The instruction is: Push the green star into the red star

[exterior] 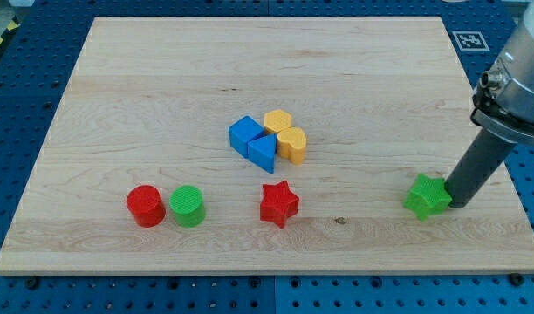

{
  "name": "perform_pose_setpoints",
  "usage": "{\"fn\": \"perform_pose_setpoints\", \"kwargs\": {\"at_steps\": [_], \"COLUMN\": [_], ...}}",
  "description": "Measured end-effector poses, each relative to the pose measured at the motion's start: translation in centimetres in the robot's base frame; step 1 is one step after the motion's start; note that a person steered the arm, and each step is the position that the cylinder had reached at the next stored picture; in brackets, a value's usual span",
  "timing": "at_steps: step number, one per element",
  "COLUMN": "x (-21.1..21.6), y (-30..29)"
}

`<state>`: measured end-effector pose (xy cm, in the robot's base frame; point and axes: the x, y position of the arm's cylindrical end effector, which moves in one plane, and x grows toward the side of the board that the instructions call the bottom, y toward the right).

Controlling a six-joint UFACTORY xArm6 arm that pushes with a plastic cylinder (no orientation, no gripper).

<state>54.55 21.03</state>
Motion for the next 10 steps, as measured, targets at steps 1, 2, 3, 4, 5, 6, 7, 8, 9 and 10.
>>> {"fn": "perform_pose_setpoints", "kwargs": {"at_steps": [1, 2, 3, 4, 5, 6, 7, 8, 9, 10], "x": [0.0, 0.0, 0.0, 0.0, 0.0, 0.0, 0.0, 0.2, 2.7, 6.2], "y": [-1.5, -3.4, -5.8, -8.1, -10.3, -12.3, -14.4, -15.7, -14.5, -13.3]}}
